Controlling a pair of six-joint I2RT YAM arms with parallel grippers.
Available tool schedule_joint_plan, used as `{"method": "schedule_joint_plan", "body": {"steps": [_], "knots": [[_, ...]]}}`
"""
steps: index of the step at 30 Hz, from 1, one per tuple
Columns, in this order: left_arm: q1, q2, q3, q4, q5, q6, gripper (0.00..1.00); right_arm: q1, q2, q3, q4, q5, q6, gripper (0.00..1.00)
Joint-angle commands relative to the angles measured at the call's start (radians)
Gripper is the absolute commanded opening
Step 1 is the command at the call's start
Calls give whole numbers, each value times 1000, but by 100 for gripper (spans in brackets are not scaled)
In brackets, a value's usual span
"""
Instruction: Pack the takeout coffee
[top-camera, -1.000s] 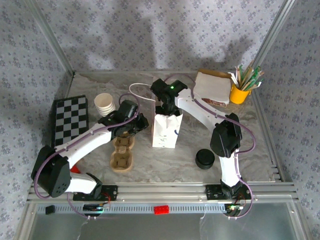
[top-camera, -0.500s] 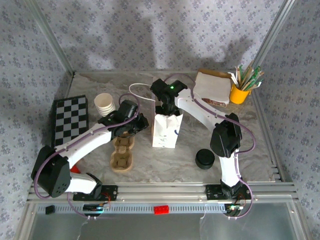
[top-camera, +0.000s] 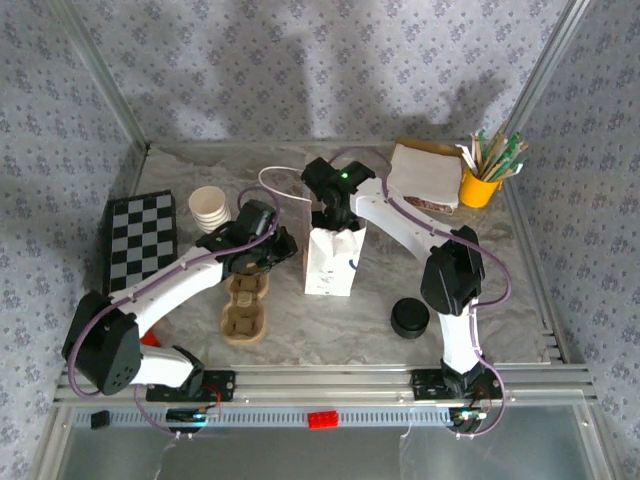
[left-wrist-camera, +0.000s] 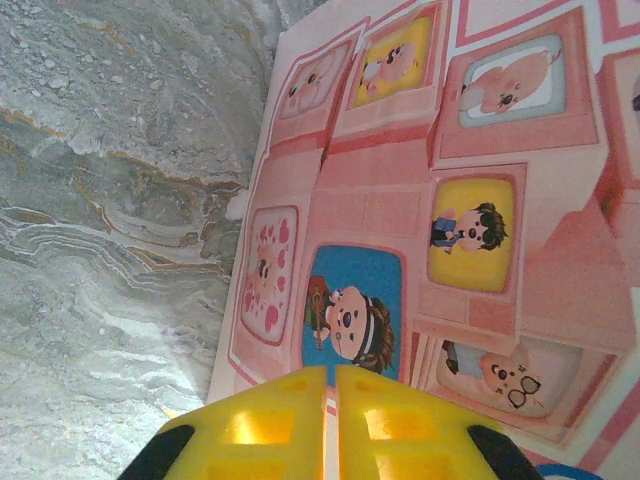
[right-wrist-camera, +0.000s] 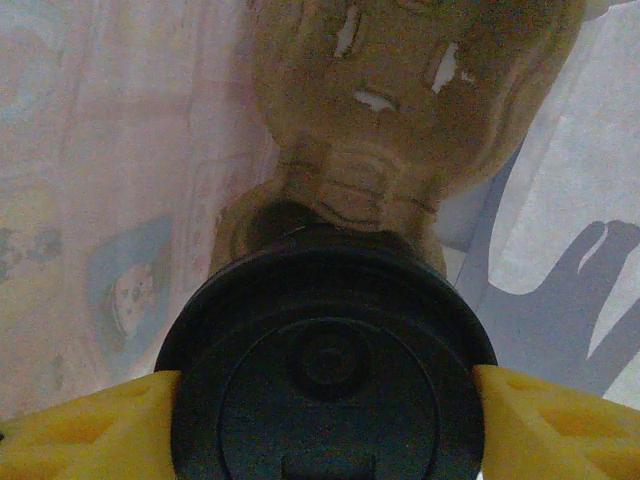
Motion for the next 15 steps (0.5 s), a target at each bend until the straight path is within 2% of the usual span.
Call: {"method": "schedule_joint_plan", "body": {"steps": [1, 15], "knots": [[-5, -13, 14, -7, 1, 0, 11, -4, 18, -28, 10, -9, 23, 69], [-4, -26, 18, -26, -14, 7, 11, -11, 58, -73, 29, -11, 23, 69]]}}
